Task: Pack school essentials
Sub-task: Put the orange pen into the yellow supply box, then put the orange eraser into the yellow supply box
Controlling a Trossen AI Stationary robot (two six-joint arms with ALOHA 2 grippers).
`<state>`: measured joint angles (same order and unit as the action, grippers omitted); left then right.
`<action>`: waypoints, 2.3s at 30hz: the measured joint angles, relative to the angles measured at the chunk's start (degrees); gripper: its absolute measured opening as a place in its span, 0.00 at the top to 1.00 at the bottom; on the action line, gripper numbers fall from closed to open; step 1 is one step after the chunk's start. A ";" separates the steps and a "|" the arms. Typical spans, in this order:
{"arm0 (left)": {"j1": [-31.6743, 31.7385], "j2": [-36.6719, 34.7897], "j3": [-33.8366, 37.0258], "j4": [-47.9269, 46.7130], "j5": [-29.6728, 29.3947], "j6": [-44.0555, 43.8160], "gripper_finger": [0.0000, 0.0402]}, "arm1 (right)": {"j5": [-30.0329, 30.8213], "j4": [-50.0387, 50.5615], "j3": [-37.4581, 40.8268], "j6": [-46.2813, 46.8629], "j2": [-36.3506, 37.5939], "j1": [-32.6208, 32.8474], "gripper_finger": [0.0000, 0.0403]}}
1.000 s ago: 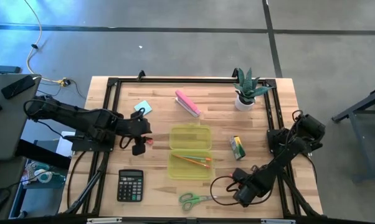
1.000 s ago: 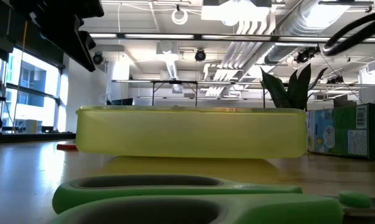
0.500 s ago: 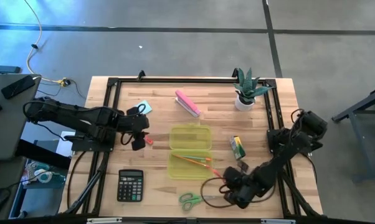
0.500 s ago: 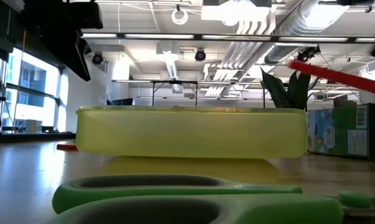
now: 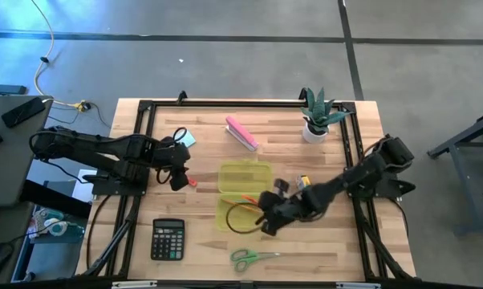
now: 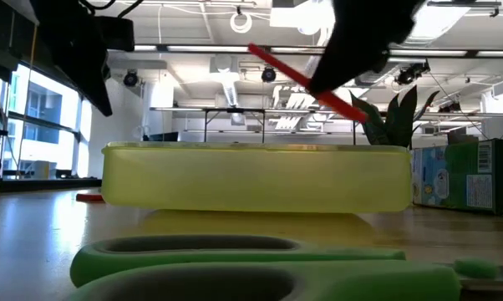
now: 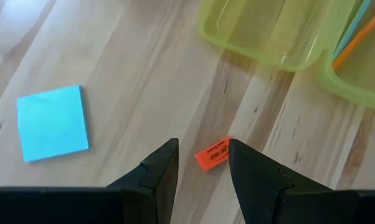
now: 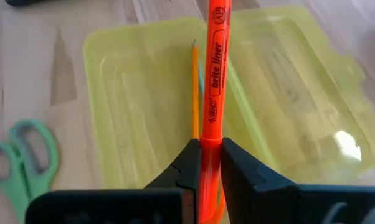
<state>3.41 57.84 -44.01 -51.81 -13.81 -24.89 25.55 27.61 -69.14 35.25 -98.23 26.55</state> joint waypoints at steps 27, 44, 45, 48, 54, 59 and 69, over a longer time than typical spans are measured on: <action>-0.05 0.00 0.00 -1.35 1.45 0.33 0.67 | -11.15 -6.82 -0.04 -6.19 -9.55 -3.77 0.90; -0.05 0.00 0.00 -1.34 0.66 3.55 0.67 | -9.64 1.46 -6.75 -6.24 -9.27 -3.30 0.65; -0.05 0.00 0.00 -1.34 0.63 4.51 0.66 | -8.37 3.80 -8.21 -6.35 -9.27 -3.17 0.65; -0.05 0.00 0.00 -1.34 0.53 6.24 0.62 | -1.11 11.96 -13.46 -5.62 -9.23 -2.30 0.65; -0.12 0.00 0.00 -1.34 0.68 12.08 0.52 | 11.27 23.73 -21.55 -6.88 -9.16 -0.14 0.65; -0.70 0.00 0.04 -1.28 1.38 19.29 0.49 | 16.30 32.17 -24.98 -6.66 -9.11 -0.29 0.65; -5.65 0.00 0.07 -1.09 1.63 22.13 0.50 | 23.61 57.50 -24.65 14.05 -5.97 -0.87 0.65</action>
<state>-2.24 57.84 -43.94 -52.89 -12.19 -2.76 49.16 85.12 -93.80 49.30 -104.21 25.68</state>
